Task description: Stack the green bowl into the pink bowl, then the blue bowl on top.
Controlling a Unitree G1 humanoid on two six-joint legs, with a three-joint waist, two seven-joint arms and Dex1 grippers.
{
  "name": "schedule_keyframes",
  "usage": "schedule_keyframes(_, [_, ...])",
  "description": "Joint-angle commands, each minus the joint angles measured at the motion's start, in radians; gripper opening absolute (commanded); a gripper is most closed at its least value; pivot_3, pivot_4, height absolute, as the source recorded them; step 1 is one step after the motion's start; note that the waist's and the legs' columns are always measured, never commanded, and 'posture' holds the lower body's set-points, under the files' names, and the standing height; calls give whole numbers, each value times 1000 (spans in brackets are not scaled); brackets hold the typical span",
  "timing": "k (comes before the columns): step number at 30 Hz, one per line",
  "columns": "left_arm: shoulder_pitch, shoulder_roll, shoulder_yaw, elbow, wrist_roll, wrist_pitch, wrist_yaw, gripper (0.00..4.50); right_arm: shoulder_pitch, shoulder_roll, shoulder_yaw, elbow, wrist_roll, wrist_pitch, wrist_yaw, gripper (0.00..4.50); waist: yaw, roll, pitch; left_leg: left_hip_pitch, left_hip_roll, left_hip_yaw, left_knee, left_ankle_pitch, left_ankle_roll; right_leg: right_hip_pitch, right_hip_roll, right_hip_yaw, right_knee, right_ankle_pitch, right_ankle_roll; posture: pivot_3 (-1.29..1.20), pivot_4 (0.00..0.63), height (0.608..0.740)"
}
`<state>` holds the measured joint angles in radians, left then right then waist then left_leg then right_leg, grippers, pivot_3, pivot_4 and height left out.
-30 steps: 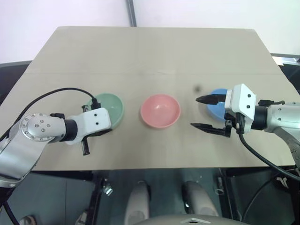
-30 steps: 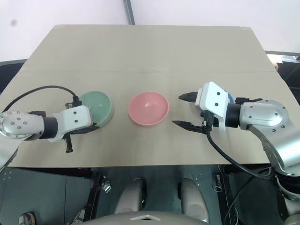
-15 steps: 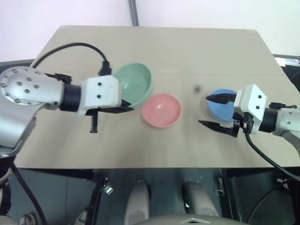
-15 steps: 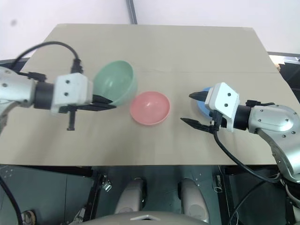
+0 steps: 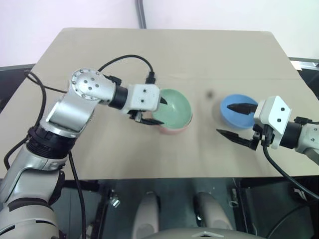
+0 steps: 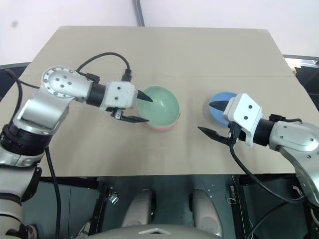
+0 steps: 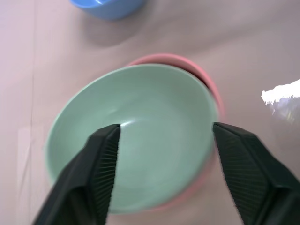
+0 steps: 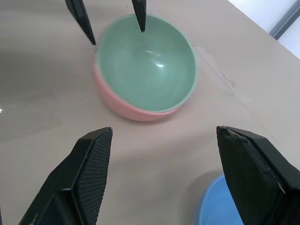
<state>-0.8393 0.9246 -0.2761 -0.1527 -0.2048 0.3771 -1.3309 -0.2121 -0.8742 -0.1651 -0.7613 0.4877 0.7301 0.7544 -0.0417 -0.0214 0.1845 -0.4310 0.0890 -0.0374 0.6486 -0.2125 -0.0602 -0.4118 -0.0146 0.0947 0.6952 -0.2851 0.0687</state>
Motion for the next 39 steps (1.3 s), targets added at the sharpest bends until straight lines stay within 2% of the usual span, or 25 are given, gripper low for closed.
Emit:
schedule_keyframes(1, [49,89,174,-95,-105,148,6,3082,-26,-19,61,84,-88,-33,-30,3883,-5,0,0,1,0,0,0,0,0,0,0,0,0,0,0,0,150,740])
schedule_keyframes(4, [155,95,340,-169,-228,242,57,3082,-65,-13,133,206,-162,-57,-43,3883,-2,0,0,1,0,0,0,0,0,0,0,0,0,0,0,0,150,740])
schedule_keyframes(6, [278,33,498,-235,-300,243,130,3082,-110,-1,201,319,-219,-75,-42,3883,-2,0,0,1,0,1,0,0,0,0,-1,1,0,0,0,0,150,740])
schedule_keyframes(9, [365,-35,599,-305,-354,232,219,3082,-153,7,257,414,-273,-88,-37,3883,3,0,0,0,0,1,1,0,0,0,-1,0,0,0,0,0,150,740])
schedule_keyframes(11, [458,-44,654,-374,-417,263,228,3082,-188,6,303,468,-305,-69,-23,3883,5,0,0,0,0,0,1,0,0,0,-1,-1,0,0,0,0,150,740])
schedule_keyframes(14, [614,-40,766,-452,-584,286,132,3167,-235,11,341,517,-314,-29,10,3031,-3,0,0,1,0,2,0,0,0,0,-1,2,-1,0,0,0,150,740])
schedule_keyframes(17, [671,-2,802,-462,-652,311,121,3167,-266,13,367,549,-325,-18,43,1535,2,0,1,1,0,1,0,0,0,0,-1,0,0,0,0,0,150,740])
schedule_keyframes(20, [701,22,807,-462,-650,285,116,3167,-284,21,384,564,-341,-18,57,24,3,0,0,2,0,0,0,0,0,1,-1,0,1,0,0,0,150,740])
schedule_keyframes(26, [707,40,798,-441,-673,272,132,3167,-303,38,367,537,-366,-103,66,24,1,0,0,2,0,1,0,0,0,1,-1,0,0,0,0,0,150,740])
schedule_keyframes(29, [717,34,788,-433,-652,257,150,3167,-344,79,345,449,-304,-173,119,24,-3,1,1,2,0,1,0,0,0,1,-1,0,0,0,0,0,150,740])
schedule_keyframes(31, [735,31,782,-429,-629,244,165,3167,-386,125,340,379,-244,-139,140,24,-9,1,1,2,0,2,-1,0,0,0,0,1,0,0,0,0,150,740])
schedule_keyframes(39, [818,24,795,-417,-584,204,193,3167,-494,266,447,290,-190,-103,168,24,6,0,1,1,0,1,-1,0,0,0,-1,0,-1,0,0,0,150,740])
